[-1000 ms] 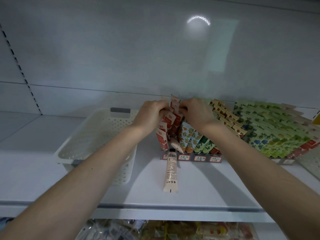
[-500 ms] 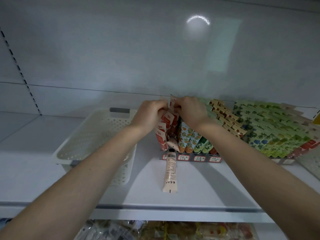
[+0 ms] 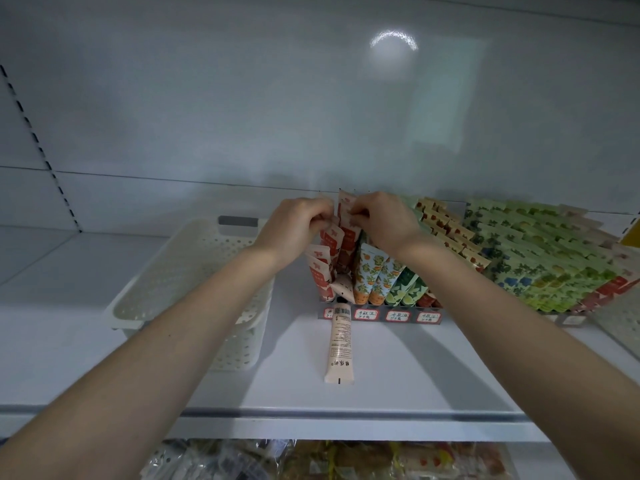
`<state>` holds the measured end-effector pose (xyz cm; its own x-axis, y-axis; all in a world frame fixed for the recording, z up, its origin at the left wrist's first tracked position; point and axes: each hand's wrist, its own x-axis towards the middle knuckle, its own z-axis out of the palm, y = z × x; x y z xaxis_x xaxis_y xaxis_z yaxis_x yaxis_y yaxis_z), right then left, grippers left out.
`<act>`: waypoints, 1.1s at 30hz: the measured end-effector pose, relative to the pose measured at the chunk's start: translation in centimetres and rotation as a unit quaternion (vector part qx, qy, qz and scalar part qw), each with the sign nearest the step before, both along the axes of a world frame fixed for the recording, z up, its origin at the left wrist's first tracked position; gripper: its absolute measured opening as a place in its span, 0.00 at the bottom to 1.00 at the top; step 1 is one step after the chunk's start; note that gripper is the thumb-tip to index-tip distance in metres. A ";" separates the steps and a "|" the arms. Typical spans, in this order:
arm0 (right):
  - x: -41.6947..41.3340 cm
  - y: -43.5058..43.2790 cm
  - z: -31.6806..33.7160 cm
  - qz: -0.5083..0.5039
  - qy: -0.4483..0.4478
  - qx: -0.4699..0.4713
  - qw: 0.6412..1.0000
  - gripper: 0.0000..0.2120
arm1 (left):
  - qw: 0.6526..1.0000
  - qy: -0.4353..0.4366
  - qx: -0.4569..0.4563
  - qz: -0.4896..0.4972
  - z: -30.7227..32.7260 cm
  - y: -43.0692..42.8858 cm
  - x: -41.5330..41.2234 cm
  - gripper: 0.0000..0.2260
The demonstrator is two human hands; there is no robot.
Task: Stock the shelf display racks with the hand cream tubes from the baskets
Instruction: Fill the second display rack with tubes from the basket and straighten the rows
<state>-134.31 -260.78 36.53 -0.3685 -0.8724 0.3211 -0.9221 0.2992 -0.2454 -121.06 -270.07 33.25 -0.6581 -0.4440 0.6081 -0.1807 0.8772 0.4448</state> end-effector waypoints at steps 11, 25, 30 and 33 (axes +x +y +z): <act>-0.2 -0.5 -0.3 -0.005 0.039 0.010 0.999 0.10 | 1.000 -0.002 -0.003 -0.002 0.1 0.0 0.0 0.04; -0.1 -0.1 0.0 0.007 0.031 -0.005 0.999 0.07 | 0.996 -0.038 -0.073 -0.039 0.6 0.4 -1.7 0.09; -0.1 0.1 0.1 0.015 0.023 -0.006 1.000 0.07 | 0.995 -0.043 -0.083 -0.034 0.6 0.4 -2.0 0.09; 0.2 1.3 0.4 0.026 -0.005 -0.082 0.996 0.08 | 0.994 -0.044 -0.093 -0.036 0.7 0.4 -2.0 0.10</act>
<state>-134.08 -259.44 36.94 -0.3287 -0.8262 0.4575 -0.9324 0.2069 -0.2963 -123.04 -269.71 33.93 -0.7387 -0.2788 0.6137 -0.1462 0.9551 0.2579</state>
